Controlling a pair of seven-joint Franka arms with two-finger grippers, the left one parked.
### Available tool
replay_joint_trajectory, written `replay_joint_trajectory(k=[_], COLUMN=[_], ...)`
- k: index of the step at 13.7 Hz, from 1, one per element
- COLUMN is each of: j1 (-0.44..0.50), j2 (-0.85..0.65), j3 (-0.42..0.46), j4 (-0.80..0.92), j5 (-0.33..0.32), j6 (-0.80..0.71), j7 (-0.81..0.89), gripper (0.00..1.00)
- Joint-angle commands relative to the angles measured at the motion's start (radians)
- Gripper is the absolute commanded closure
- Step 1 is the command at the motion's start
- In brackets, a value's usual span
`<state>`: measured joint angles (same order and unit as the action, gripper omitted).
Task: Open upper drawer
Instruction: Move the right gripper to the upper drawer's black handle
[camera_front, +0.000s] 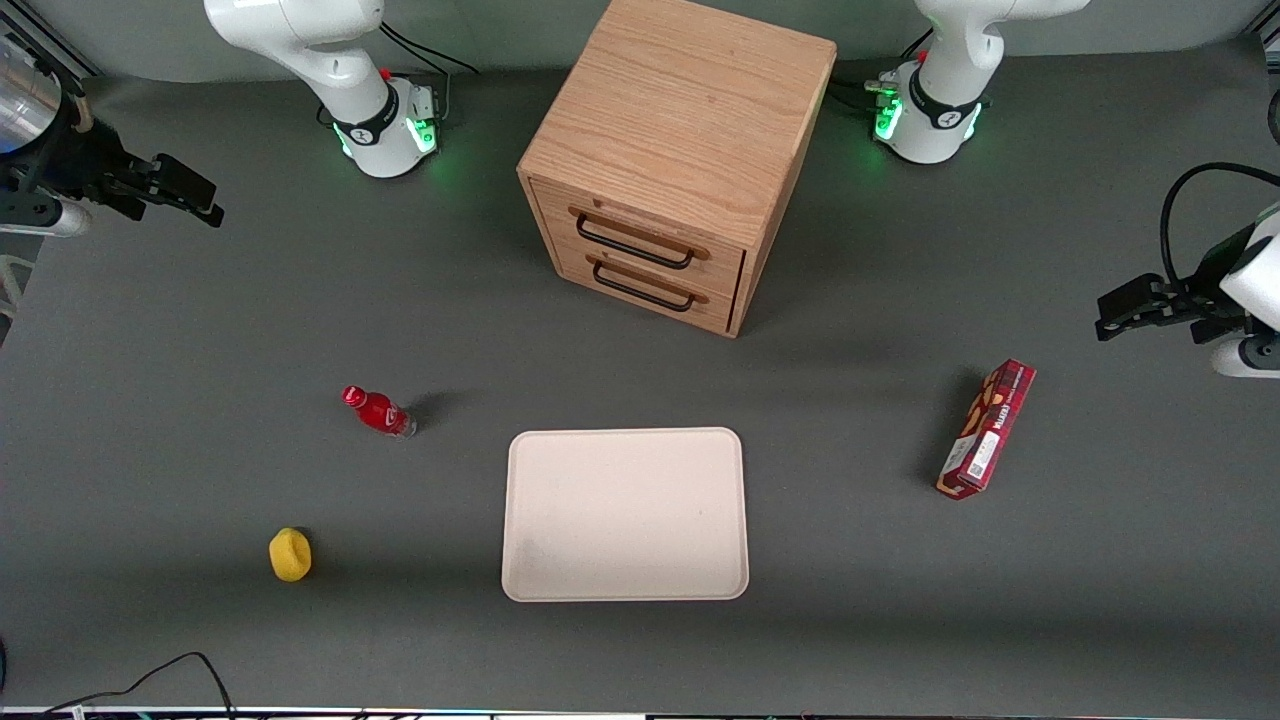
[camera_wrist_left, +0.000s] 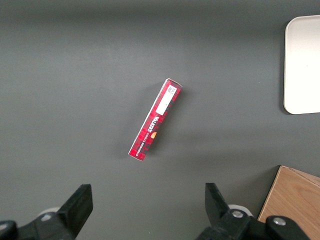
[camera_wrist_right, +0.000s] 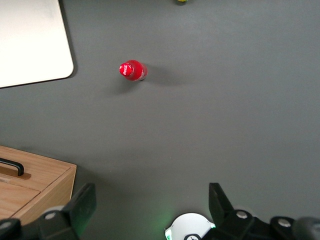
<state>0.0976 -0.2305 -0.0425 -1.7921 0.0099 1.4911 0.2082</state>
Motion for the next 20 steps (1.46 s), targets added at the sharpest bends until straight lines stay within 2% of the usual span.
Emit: replay_joint_trajectory(k=[1,6,10,13,14,15,17,18,20], j1=[0.002,0.007,0.017,0.017,0.017,0.014,0.017,0.017,0.017], j2=[0.011,0.026,0.049,0.101,0.149,0.181,0.256,0.287,0.360], j3=[0.003,0.009,0.041,0.131,0.189,0.241,0.282,0.320,0.380], j4=[0.026,0.068,0.137,0.178,0.222,0.241,0.247,0.247,0.250], j5=[-0.016,-0.018,0.016,0.109,0.160,0.226,0.380,0.424,0.430], j6=[-0.025,-0.029,-0.057,-0.039,-0.043,-0.039,-0.037,-0.029,0.020], j7=[0.002,0.000,-0.280,-0.334,-0.340,-0.343,-0.354,-0.390,-0.516], gripper=[0.00,0.00,0.00,0.00,0.00,0.00,0.00,0.00,0.00])
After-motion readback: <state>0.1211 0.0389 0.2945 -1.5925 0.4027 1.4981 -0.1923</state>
